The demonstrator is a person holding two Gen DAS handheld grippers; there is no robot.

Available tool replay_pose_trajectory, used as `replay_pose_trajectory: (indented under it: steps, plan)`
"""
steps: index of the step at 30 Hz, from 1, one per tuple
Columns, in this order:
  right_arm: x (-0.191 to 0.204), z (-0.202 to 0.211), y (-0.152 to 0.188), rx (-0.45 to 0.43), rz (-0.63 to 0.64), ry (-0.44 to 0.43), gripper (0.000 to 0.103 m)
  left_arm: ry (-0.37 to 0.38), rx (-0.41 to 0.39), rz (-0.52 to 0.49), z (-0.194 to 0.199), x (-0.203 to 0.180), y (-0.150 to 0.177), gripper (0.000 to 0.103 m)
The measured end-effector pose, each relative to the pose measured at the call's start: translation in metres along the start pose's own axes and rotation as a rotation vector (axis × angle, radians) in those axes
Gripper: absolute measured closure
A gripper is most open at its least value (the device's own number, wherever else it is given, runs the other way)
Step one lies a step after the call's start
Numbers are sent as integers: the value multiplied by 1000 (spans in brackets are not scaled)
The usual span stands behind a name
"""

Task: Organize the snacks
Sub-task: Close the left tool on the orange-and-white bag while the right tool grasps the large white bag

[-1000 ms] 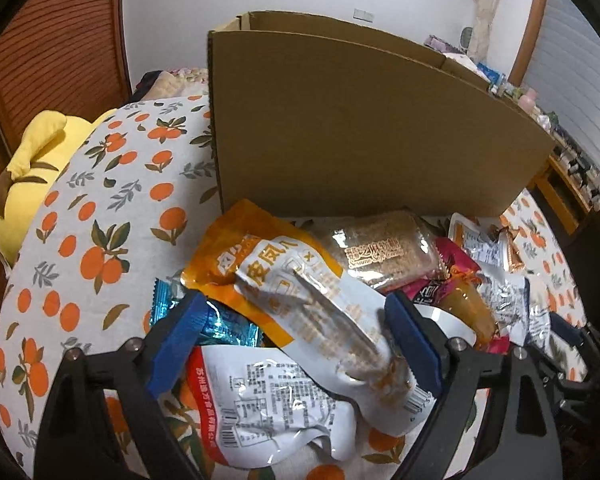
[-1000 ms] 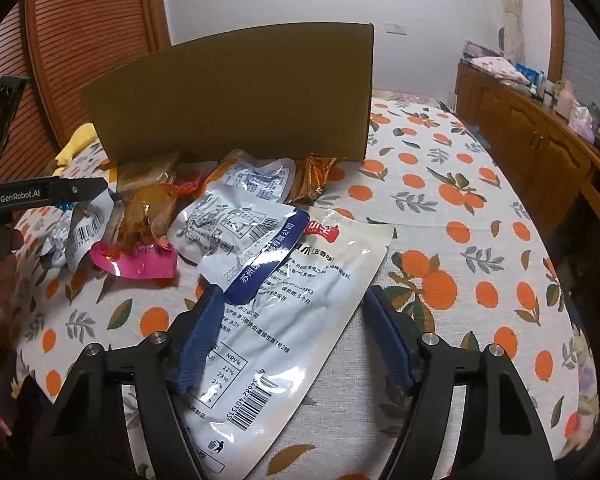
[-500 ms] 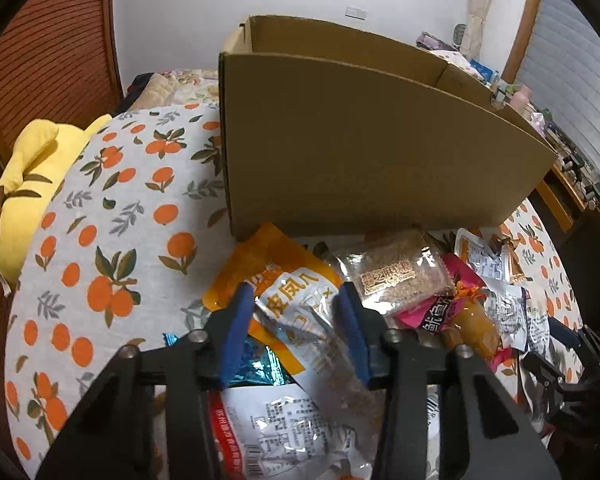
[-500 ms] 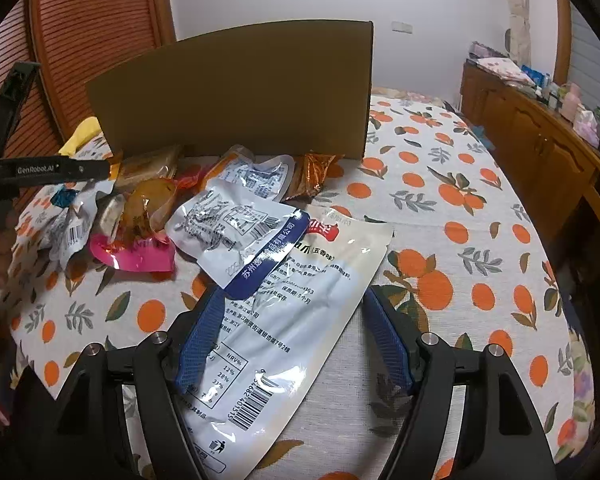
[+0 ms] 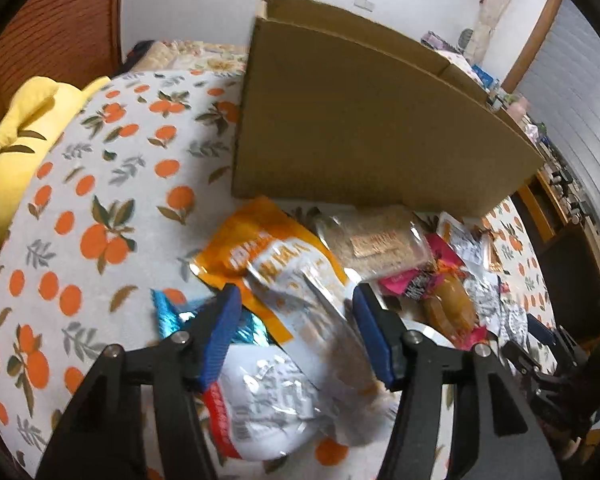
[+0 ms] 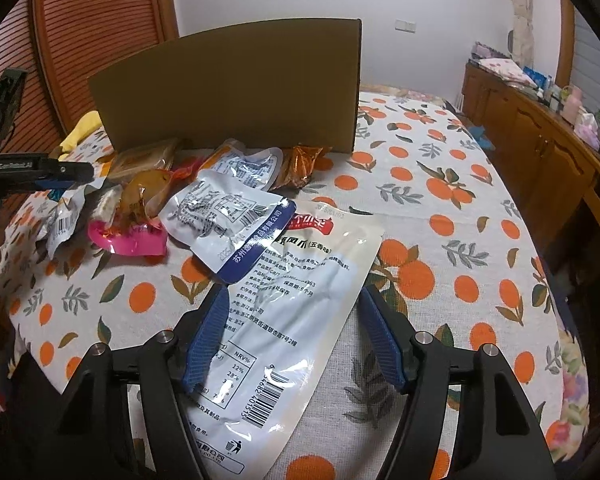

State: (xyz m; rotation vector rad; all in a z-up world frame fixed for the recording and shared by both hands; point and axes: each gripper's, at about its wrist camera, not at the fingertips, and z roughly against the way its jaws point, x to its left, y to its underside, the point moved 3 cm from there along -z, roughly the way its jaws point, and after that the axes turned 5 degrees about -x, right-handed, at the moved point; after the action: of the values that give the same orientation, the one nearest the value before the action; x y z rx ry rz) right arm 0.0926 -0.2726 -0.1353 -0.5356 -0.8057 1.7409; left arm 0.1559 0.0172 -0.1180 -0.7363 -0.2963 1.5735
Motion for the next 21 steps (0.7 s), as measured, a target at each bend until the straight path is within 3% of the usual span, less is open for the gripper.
replay_pose_trajectory:
  steps: [3,6,13,21]
  plan:
    - [0,0,0,1,0,-1,34,30,43,17,-10,-5,3,34]
    - [0,0,0,-1,0,-1,34,8,54,-1,-17,-13,2,30]
    - [2,-1,0,-4,2,11,33,-33,69,-92,-31,-32,-1,30]
    - [1,-1,1,-4,7,6,33,-33,42,-127,-25,-27,1,64]
